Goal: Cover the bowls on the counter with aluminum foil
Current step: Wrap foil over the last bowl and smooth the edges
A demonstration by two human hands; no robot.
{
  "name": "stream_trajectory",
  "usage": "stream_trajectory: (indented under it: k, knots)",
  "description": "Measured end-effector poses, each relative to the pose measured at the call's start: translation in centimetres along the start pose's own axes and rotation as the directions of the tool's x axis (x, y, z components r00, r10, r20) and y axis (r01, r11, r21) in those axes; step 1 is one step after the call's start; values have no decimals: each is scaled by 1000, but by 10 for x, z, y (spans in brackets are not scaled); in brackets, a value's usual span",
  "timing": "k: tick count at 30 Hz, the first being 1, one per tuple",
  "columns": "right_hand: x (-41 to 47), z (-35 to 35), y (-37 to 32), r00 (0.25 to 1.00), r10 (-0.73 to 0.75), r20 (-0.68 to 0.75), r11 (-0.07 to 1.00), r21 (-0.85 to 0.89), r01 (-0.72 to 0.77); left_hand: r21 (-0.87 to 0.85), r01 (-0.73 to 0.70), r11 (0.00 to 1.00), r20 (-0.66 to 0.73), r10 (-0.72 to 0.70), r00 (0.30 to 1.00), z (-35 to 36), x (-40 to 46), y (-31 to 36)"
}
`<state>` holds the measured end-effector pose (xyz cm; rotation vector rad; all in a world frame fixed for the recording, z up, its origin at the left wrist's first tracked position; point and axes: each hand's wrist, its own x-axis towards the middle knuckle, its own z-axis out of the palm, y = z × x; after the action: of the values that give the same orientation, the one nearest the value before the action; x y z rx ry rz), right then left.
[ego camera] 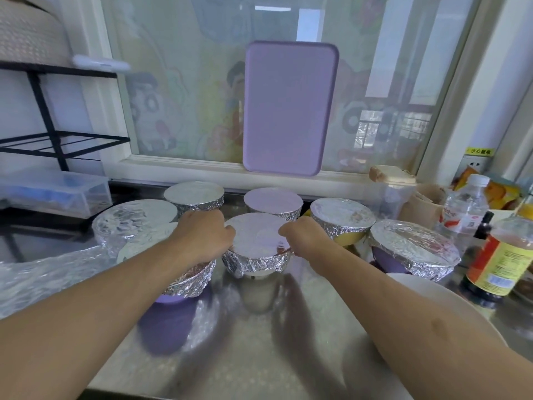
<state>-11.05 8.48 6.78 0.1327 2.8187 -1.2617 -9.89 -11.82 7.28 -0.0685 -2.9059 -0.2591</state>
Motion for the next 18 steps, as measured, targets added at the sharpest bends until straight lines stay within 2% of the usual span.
stream_trajectory:
  k: [2,6,9,13,18]
  knots:
    - [-6,-5,1,1000,-22,-19,998,-54,21,-38,0,999,-19,-1,1000,-1,-4,0]
    - [-28,-19,5,990,-65,-122,998,-15,63,-151,-80,985,-106,64,992,-8,-23,11]
    - [-50,-21,-5,954,-230,-190,971,-107,213,-294,-150,944,-182,98,978,-12,-43,17]
    - [-81,0,-27,898,-412,-154,902,-207,378,-346,-222,911,-274,128,953,-12,-71,0]
    - [-109,59,-70,825,-559,-81,817,-226,531,-317,-164,934,-306,63,950,-27,-109,-54]
